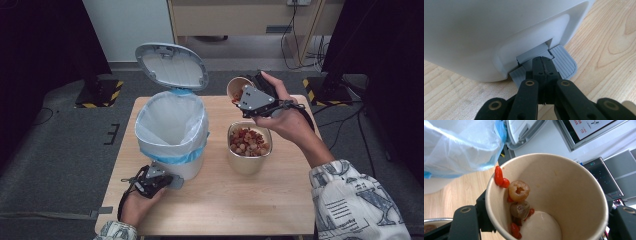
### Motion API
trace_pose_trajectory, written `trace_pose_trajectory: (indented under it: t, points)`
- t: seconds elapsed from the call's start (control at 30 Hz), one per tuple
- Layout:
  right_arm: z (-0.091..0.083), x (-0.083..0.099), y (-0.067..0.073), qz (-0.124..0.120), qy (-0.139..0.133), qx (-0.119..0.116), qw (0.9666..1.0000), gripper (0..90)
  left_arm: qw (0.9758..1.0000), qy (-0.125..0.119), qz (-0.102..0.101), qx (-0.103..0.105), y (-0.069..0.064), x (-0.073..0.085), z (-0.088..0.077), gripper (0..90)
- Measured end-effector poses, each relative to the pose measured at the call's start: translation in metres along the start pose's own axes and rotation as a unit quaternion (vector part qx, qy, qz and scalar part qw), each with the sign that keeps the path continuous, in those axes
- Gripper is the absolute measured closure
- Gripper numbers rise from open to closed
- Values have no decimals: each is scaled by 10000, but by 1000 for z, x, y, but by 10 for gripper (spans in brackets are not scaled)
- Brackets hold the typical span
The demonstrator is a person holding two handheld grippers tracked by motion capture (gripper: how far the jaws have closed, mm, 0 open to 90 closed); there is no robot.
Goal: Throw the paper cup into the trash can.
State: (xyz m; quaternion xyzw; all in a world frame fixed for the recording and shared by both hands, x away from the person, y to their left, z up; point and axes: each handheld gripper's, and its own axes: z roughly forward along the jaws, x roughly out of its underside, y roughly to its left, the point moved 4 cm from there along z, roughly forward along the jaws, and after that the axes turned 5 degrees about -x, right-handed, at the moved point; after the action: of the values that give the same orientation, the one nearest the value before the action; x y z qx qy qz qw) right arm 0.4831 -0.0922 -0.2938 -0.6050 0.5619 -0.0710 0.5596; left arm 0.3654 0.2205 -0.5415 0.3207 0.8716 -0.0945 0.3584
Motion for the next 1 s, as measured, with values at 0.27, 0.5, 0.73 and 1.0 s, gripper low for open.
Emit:
trace_pose_trajectory:
  t: [0.27,0.5,0.73,1.0]
  points:
    - [1,-10,1,63,-116,-48,9999,281,10000,0,1,-2,0,0,0,899]
    - [2,-17,1,131,-206,-116,9996,281,10000,2,-1,-4,0,0,0,899]
    - [2,-25,0,186,-276,-149,9993,281,10000,3,4,-5,0,0,0,899]
    - [4,-34,1,159,-333,-201,9991,281,10000,2,3,-5,0,0,0,899]
